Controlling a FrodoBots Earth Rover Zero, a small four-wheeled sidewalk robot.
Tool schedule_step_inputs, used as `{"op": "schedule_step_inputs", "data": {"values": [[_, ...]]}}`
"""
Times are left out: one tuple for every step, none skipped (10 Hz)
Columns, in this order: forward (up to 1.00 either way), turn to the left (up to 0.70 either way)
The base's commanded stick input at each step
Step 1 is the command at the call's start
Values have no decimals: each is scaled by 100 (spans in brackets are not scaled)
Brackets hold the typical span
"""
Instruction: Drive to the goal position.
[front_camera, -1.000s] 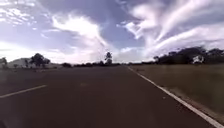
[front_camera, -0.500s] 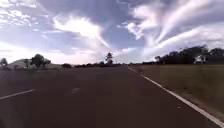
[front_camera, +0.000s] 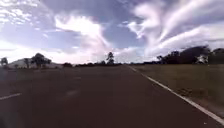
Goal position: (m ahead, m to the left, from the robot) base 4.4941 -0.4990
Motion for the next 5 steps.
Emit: {"op": "schedule_step_inputs", "data": {"values": [[100,0],[100,0],[100,0],[100,0],[100,0]]}}
